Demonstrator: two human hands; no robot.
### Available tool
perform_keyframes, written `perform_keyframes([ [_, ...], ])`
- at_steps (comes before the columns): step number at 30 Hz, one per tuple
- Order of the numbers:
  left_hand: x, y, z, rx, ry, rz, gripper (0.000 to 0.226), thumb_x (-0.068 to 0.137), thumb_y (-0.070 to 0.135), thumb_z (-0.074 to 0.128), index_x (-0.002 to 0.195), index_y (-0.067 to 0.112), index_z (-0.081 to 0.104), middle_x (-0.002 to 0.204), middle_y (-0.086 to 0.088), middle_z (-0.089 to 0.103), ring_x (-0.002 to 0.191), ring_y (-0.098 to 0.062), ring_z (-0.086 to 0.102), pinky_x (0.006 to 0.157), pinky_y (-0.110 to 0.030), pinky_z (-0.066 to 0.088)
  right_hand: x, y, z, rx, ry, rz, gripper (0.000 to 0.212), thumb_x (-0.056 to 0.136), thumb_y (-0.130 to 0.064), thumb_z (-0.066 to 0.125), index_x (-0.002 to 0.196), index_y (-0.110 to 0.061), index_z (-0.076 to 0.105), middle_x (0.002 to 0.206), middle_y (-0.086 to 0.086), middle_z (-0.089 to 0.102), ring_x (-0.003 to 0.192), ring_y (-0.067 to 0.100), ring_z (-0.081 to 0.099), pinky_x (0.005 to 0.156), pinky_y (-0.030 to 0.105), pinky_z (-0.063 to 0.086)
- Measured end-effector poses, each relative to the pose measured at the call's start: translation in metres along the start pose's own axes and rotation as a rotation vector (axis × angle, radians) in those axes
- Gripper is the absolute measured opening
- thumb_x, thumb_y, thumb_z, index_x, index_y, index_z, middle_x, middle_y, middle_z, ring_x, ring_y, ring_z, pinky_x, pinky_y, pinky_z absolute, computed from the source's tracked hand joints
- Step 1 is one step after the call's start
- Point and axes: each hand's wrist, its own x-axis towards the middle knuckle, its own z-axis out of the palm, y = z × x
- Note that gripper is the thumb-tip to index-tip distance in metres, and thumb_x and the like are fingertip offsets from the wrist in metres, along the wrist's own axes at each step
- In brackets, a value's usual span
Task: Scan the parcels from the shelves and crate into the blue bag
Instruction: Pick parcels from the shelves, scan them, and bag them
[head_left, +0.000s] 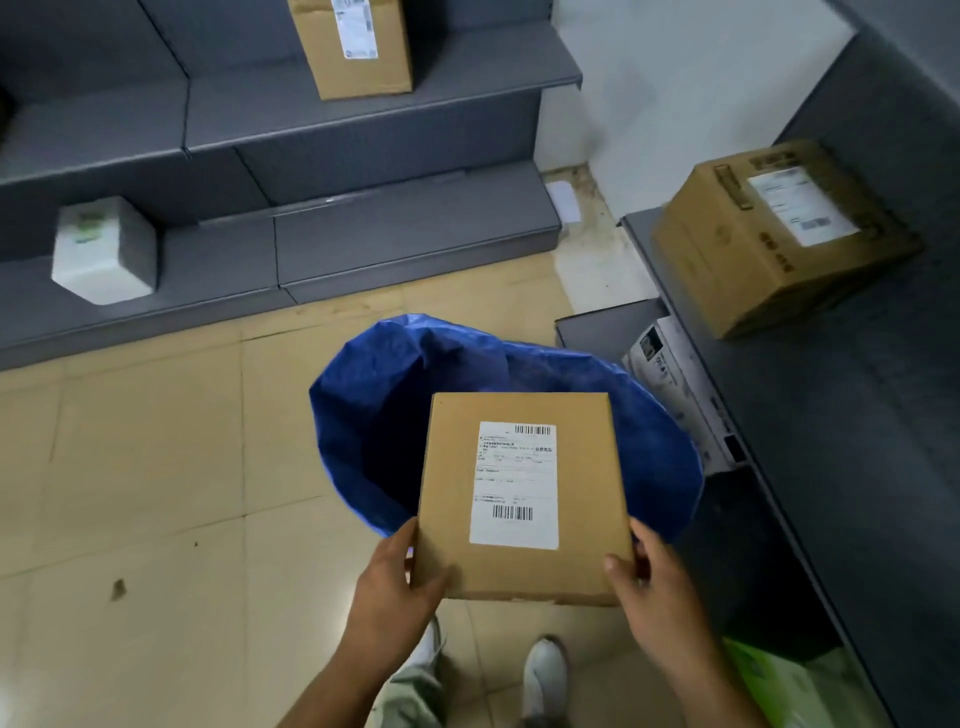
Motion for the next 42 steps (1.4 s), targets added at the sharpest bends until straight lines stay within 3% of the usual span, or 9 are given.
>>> perform_keyframes([
  [9, 0.087, 0.004, 0.008, 0.033, 0.084, 0.021, 0.046, 0.090, 0.010, 0.065, 0.134, 0.023, 0.063, 0.105, 0.020, 0.064, 0.102, -0.010, 0.064, 0.080, -0.014, 0.043, 0.085, -0.012, 0.036, -0.035, -0.019, 0.034, 0.057, 0.094, -0.034, 0.058, 0.147, -0.033, 0.037, 0.141, 0.000, 0.051, 0.124, 0.023, 0.051, 0.101, 0.043, 0.043],
  [11, 0.106, 0.012, 0.011, 0.034, 0.113, 0.038, 0.053, 0.091, 0.011, 0.063, 0.143, 0.018, 0.054, 0.124, 0.010, 0.063, 0.125, -0.020, 0.058, 0.094, -0.019, 0.043, 0.100, -0.027, 0.044, 0.035, -0.037, 0.034, 0.071, 0.094, -0.034, 0.060, 0.154, -0.031, 0.025, 0.154, -0.001, 0.039, 0.138, 0.022, 0.040, 0.113, 0.043, 0.035],
  [13, 0.115, 0.023, 0.011, 0.068, 0.145, 0.061, 0.065, 0.095, 0.017, 0.063, 0.155, 0.013, 0.039, 0.158, -0.004, 0.043, 0.148, -0.023, 0.036, 0.117, -0.030, 0.029, 0.104, -0.044, 0.051, 0.091, -0.052, 0.006, 0.080, 0.093, -0.032, 0.062, 0.158, -0.028, 0.015, 0.162, -0.002, 0.023, 0.147, 0.020, 0.025, 0.119, 0.040, 0.024],
  [15, 0.113, 0.035, 0.007, 0.000, 0.173, 0.056, 0.066, 0.097, 0.021, 0.062, 0.157, 0.019, 0.036, 0.166, -0.002, 0.030, 0.153, -0.020, 0.027, 0.121, -0.031, 0.023, 0.099, -0.059, 0.051, 0.130, -0.044, -0.033, 0.083, 0.092, -0.035, 0.064, 0.157, -0.033, 0.012, 0.164, -0.003, 0.018, 0.148, 0.020, 0.023, 0.120, 0.043, 0.023],
  [20, 0.058, 0.063, -0.015, -0.235, 0.172, 0.126, 0.055, 0.087, 0.030, 0.060, 0.141, 0.040, 0.056, 0.157, 0.016, 0.044, 0.144, -0.005, 0.040, 0.122, -0.038, 0.032, 0.049, -0.086, 0.018, 0.245, -0.044, -0.135, 0.078, 0.091, -0.042, 0.064, 0.151, -0.048, 0.015, 0.159, -0.014, 0.027, 0.143, 0.017, 0.035, 0.116, 0.046, 0.033],
  [26, -0.033, 0.105, -0.039, -0.241, 0.152, 0.249, 0.051, 0.097, 0.011, 0.062, 0.140, 0.038, 0.059, 0.154, 0.019, 0.047, 0.141, 0.001, 0.043, 0.121, -0.039, 0.036, -0.024, -0.116, -0.022, 0.347, -0.051, -0.289, 0.076, 0.092, -0.035, 0.064, 0.153, -0.042, 0.019, 0.150, -0.028, 0.026, 0.141, 0.005, 0.031, 0.113, 0.030, 0.031],
  [33, -0.123, 0.167, -0.057, -0.233, 0.144, 0.468, 0.058, 0.089, 0.030, 0.058, 0.146, 0.036, 0.052, 0.147, 0.027, 0.051, 0.136, -0.005, 0.052, 0.115, -0.040, 0.043, -0.090, -0.136, -0.077, 0.409, -0.047, -0.478, 0.070, 0.082, -0.054, 0.060, 0.145, -0.050, 0.031, 0.151, -0.023, 0.037, 0.139, -0.002, 0.035, 0.115, 0.035, 0.034],
  [37, -0.155, 0.195, -0.064, -0.279, 0.135, 0.590, 0.051, 0.089, 0.030, 0.058, 0.140, 0.033, 0.058, 0.132, 0.027, 0.063, 0.123, 0.008, 0.057, 0.103, -0.018, 0.046, -0.127, -0.147, -0.114, 0.464, 0.084, -0.593, 0.047, 0.086, -0.042, 0.063, 0.132, -0.036, 0.053, 0.122, -0.019, 0.064, 0.120, -0.001, 0.056, 0.107, 0.038, 0.046],
  [42, -0.172, 0.224, -0.074, -0.274, 0.052, 0.744, 0.036, 0.100, 0.008, 0.059, 0.130, 0.026, 0.065, 0.129, 0.018, 0.067, 0.122, 0.008, 0.058, 0.093, -0.003, 0.042, -0.170, -0.158, -0.151, 0.408, 0.272, -0.676, 0.044, 0.091, -0.034, 0.067, 0.133, -0.031, 0.054, 0.121, -0.016, 0.064, 0.115, 0.002, 0.060, 0.098, 0.033, 0.051],
])
